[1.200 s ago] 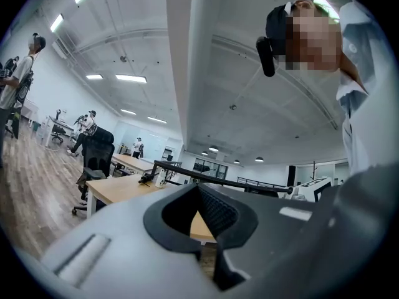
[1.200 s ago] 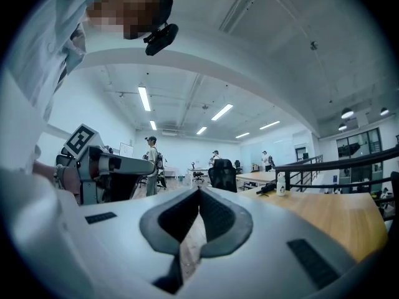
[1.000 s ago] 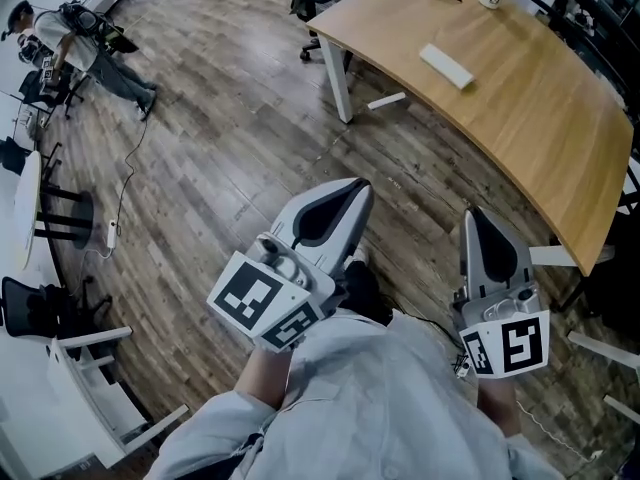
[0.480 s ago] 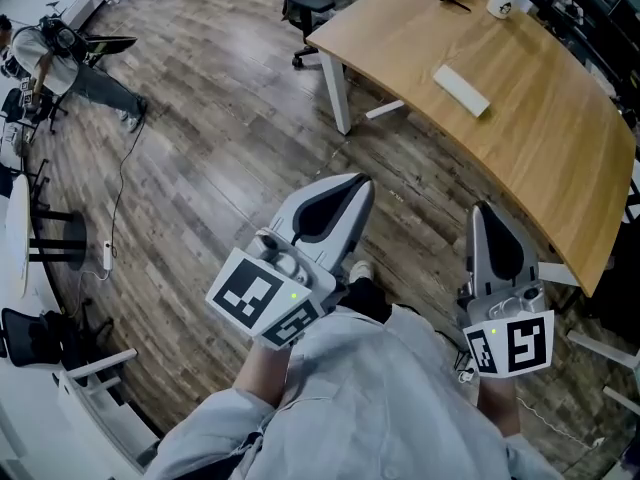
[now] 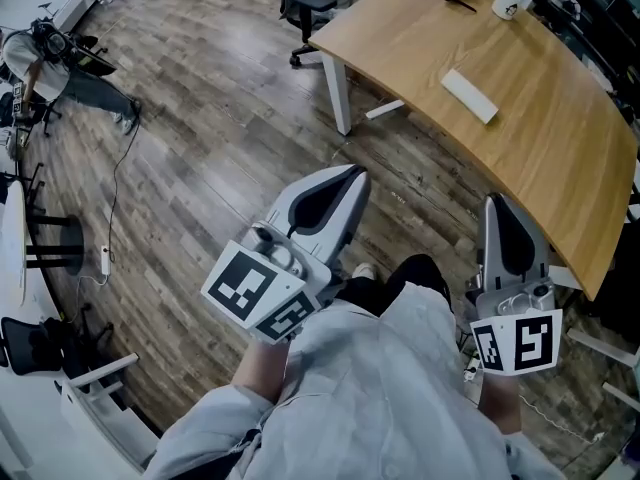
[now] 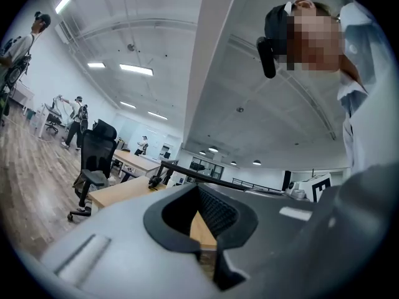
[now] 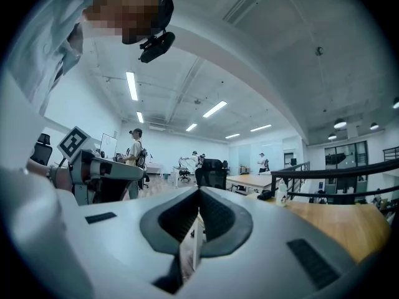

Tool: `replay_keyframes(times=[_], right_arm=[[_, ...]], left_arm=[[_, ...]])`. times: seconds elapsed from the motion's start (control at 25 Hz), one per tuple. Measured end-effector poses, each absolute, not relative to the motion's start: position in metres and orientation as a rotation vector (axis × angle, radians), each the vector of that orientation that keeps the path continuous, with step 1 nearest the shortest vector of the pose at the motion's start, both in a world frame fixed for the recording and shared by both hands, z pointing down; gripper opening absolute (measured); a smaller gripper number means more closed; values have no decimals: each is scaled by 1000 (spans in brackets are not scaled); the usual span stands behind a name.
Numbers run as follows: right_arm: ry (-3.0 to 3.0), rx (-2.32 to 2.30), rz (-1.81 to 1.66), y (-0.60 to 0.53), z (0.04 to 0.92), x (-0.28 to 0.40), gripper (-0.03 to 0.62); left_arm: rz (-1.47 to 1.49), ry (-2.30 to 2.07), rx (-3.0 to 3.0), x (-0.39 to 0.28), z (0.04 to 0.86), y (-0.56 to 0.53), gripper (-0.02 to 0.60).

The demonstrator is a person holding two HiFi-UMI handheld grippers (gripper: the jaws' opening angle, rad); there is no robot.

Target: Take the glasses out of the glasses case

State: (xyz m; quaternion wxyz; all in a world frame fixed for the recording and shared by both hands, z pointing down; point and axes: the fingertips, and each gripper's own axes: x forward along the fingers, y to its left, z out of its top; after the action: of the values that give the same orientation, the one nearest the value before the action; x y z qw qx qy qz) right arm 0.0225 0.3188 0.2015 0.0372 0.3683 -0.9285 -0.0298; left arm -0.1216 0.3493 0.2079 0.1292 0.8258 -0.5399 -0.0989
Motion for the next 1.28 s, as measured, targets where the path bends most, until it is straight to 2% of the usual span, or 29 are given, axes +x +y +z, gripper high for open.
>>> replay_keyframes(times=[0.68, 1.28], right_arm=[[-2817, 1229, -82, 243, 210, 27, 0], [-2794, 1283, -72, 112, 214, 46, 0]], left_arm=[[-238, -1526, 2453, -126, 207, 281, 5], [-148, -1449, 2503, -95, 207, 146, 5]])
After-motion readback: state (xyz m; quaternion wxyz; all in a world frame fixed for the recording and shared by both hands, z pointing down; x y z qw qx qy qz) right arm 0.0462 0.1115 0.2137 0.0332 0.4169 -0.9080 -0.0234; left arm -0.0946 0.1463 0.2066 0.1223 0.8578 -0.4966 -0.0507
